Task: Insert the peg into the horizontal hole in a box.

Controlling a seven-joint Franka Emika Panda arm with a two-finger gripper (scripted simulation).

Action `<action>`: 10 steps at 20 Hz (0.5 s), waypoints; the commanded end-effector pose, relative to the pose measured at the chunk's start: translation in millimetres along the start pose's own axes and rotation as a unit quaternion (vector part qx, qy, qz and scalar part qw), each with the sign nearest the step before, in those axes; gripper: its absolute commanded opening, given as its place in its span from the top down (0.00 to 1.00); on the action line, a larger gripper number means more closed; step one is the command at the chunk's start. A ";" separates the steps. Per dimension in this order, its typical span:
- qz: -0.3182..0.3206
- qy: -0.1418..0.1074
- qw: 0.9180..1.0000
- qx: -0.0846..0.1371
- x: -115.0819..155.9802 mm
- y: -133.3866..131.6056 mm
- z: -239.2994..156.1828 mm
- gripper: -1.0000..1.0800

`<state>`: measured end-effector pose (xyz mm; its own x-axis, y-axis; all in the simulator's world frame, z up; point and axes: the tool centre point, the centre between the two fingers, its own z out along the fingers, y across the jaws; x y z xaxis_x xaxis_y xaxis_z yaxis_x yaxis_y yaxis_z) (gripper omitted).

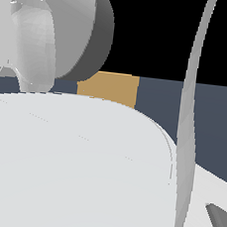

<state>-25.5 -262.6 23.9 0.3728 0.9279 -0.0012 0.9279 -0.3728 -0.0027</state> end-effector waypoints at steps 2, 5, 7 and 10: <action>-0.043 0.000 0.999 -0.002 42.8 -2.4 -9.7 1.00; -0.092 0.000 0.996 -0.002 90.8 -11.0 -19.6 1.00; -0.125 0.000 0.992 -0.002 122.0 -19.5 -26.1 1.00; -0.165 0.000 0.986 -0.002 160.0 -33.0 -34.2 1.00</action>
<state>2.7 -121.4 52.9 0.0904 0.9959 -0.0004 0.9959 -0.0904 -0.0013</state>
